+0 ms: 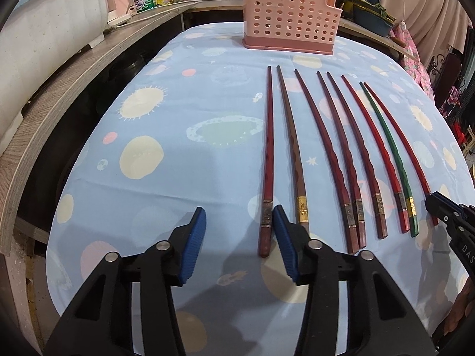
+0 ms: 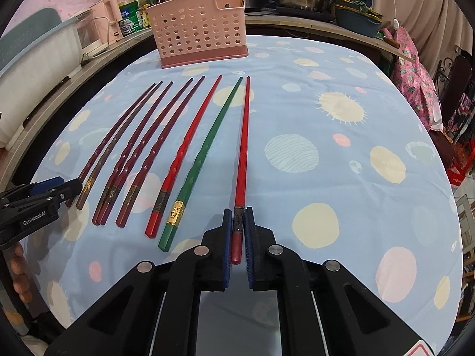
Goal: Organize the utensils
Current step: 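Grasp a dark red chopstick with the left tool while the right tool grasps a red chopstick, then lift both held chopsticks up over the pink basket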
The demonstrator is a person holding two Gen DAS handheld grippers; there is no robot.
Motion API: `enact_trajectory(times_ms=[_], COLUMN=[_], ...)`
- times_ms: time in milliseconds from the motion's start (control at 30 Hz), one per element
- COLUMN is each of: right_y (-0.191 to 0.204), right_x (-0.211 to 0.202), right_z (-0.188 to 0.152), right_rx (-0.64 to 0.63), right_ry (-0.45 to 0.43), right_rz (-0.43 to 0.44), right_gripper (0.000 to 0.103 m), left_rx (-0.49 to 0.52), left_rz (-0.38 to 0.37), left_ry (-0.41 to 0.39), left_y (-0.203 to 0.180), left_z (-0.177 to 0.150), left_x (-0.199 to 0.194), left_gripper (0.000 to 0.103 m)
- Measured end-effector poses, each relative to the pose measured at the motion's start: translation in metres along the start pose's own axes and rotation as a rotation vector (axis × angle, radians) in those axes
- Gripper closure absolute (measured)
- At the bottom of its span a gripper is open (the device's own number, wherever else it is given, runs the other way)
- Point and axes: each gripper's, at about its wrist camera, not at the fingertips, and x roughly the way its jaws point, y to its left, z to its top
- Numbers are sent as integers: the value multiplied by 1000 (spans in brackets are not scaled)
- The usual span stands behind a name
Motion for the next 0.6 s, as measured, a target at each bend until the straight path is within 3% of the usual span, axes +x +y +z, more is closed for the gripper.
enact_trajectory(times_ms=[233, 600], right_y=[-1, -2], right_x=[0, -2], right_z=[0, 2], right_rx=[1, 9], right_ry=[1, 3], right_rz=[7, 23], right_gripper=[95, 95], left_rx=[6, -15], left_rz=[-21, -57], left_ry=[6, 28], left_y=[0, 3], left_z=[1, 5], left_x=[-1, -4], left_gripper=[92, 96])
